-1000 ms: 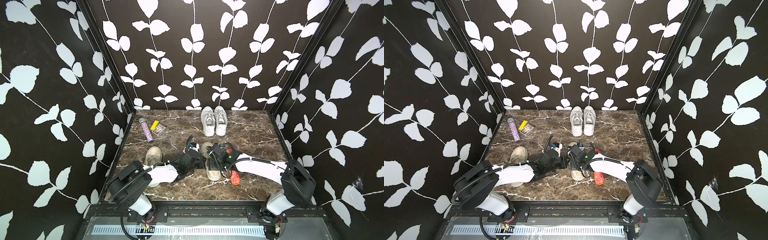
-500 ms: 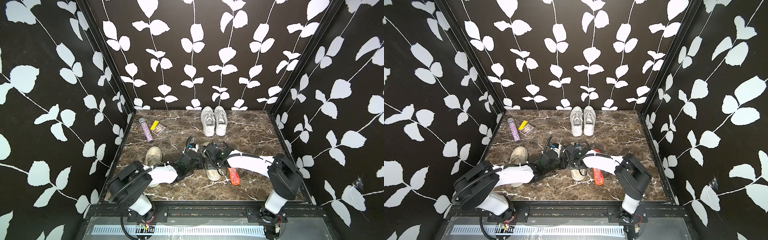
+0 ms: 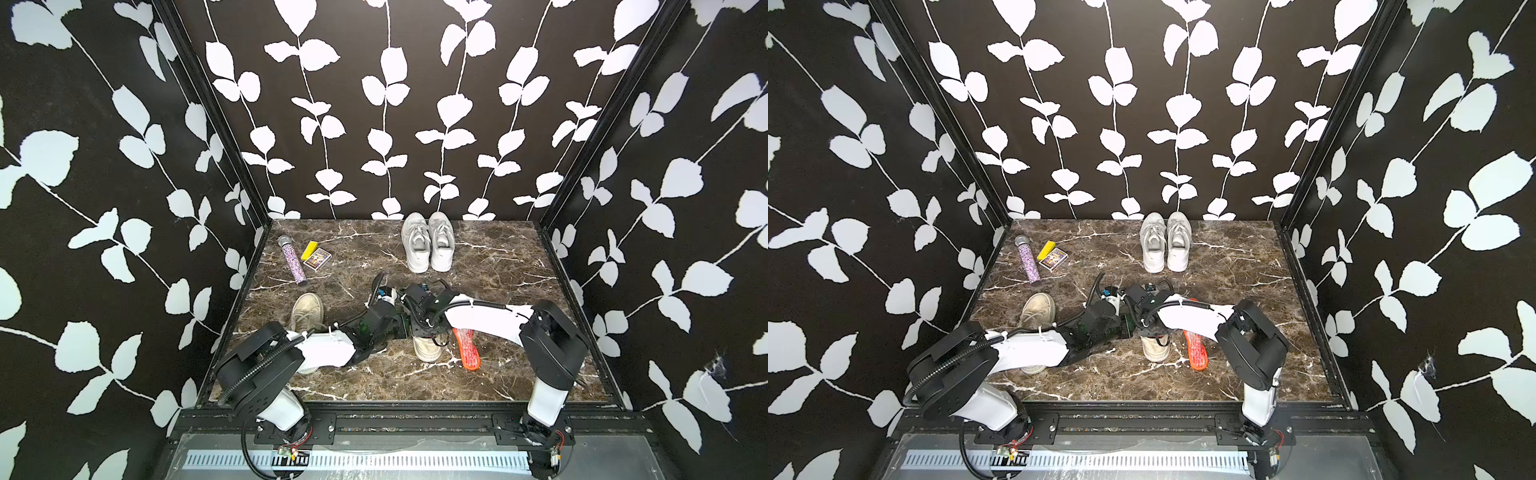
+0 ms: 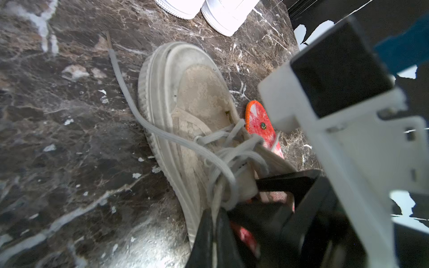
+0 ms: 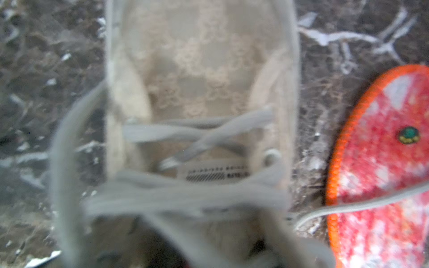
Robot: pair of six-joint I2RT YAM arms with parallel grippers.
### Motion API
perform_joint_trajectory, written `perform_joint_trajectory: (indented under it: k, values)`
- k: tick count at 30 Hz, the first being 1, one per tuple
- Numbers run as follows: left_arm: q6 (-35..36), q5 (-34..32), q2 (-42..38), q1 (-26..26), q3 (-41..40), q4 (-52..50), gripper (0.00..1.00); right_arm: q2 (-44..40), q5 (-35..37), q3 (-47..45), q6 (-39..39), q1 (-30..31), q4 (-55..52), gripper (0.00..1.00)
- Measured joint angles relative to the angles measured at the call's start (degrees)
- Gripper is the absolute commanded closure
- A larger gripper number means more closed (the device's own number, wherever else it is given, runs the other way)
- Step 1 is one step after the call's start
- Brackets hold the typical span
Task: Remove the insole from the shoe
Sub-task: Remove the insole from the shoe, then pick up the shoe from the center of the board.
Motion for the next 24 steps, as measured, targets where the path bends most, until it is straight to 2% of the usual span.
perform_joint_trajectory:
  k: [2, 3, 17, 24]
  values:
    - [0.00, -0.02, 0.00, 0.00, 0.00, 0.00, 1.00, -0.72, -0.20, -0.76, -0.52, -0.37, 0.72, 0.99]
    - [0.00, -0.02, 0.00, 0.00, 0.00, 0.00, 1.00, -1.18, -0.94, -1.20, -0.57, -0.44, 1.55, 1.00]
    - [0.00, -0.24, 0.00, 0.00, 0.02, -0.07, 1.00, -8.55, -1.36, -11.58, -0.09, -0.46, 13.97, 1.00]
    - [0.00, 0.04, -0.02, -0.35, 0.02, -0.74, 1.00, -17.05, -2.19, -18.23, 1.09, -0.13, 18.40, 1.00]
